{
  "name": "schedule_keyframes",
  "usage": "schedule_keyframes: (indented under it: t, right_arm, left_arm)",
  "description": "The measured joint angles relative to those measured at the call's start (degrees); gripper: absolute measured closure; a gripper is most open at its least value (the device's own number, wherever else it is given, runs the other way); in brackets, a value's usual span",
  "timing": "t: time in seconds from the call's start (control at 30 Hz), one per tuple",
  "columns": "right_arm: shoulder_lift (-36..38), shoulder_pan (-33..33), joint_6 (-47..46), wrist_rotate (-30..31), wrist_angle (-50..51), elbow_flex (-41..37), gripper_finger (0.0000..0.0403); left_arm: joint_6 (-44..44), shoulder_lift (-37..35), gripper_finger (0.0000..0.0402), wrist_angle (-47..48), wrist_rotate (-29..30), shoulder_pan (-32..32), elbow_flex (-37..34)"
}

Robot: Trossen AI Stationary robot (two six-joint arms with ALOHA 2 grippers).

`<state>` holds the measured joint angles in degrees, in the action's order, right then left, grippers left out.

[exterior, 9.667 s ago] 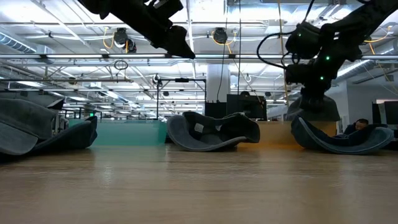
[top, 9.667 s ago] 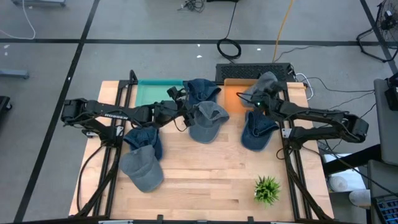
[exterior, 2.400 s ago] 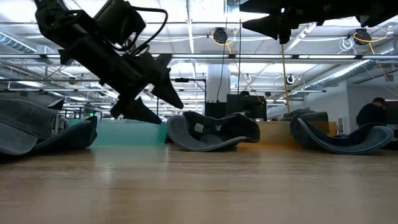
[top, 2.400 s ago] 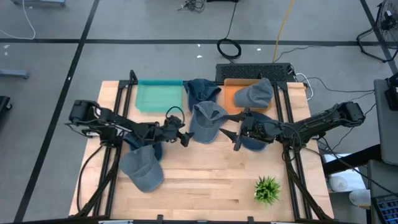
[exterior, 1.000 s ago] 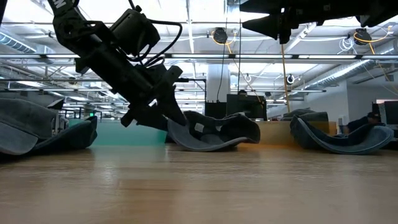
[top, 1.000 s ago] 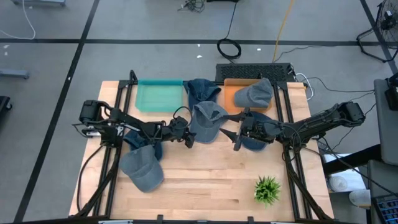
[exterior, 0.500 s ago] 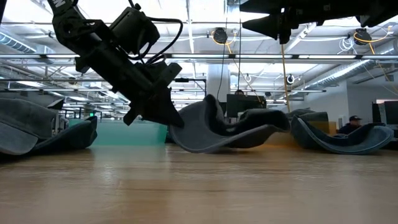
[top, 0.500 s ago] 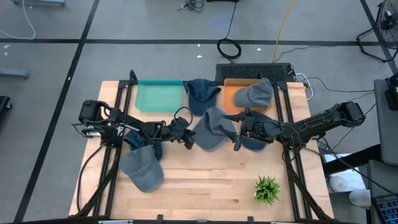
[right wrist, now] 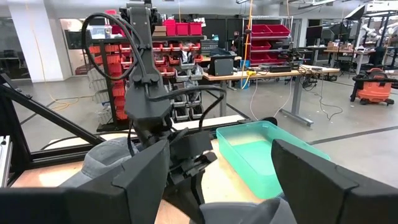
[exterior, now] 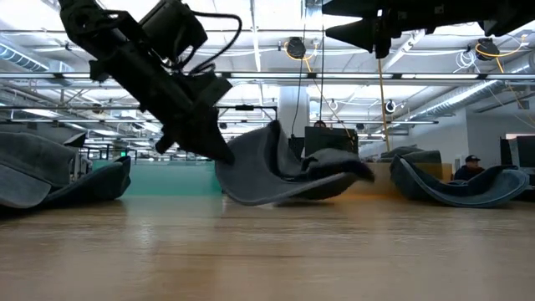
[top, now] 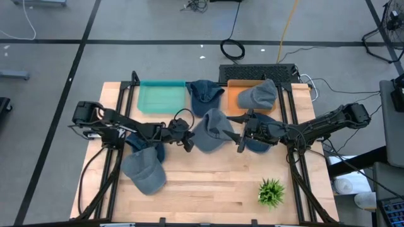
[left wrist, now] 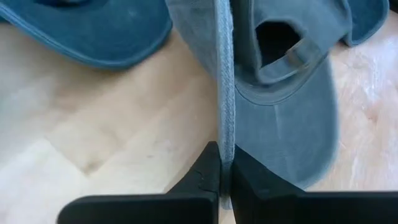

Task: Pick & Place hat
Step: Put the top gray cap into the orange bin

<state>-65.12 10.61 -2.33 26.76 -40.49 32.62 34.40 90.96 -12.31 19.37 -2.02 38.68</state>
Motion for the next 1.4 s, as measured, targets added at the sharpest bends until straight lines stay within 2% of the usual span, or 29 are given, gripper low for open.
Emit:
schedule_keyframes:
  t: [0.37,0.67,0.97,1.17,1.27,1.4]
  right_arm:
    - [0.0,0.0,0.0,0.0,0.04,0.0,0.0133]
    - [0.0,0.0,-1.3,-0.01,0.0,0.0,0.0133]
    - [0.0,0.0,-1.51,0.0,-0.6,0.02,0.0133]
    - [0.0,-0.13,-2.48,0.11,-1.32,0.02,0.0133]
    - [0.0,-0.48,-2.22,0.09,-1.35,0.02,0.0126]
    - [0.0,-1.44,-1.47,0.19,-1.57,0.02,0.0097]
  left_arm:
    - [-9.44,-9.71,0.0392,5.13,4.24,-1.93,0.02]
    - [-13.4,-16.18,0.0392,14.23,12.87,-3.72,0.05]
    - [-20.69,-20.49,0.0392,15.14,19.75,-5.09,0.07]
    - [-30.2,-23.25,0.0392,15.09,26.14,-6.93,0.09]
    - [-34.22,-24.39,0.0392,15.1,28.97,-8.04,0.09]
    - [-38.45,-25.43,0.0392,15.22,31.47,-9.37,0.09]
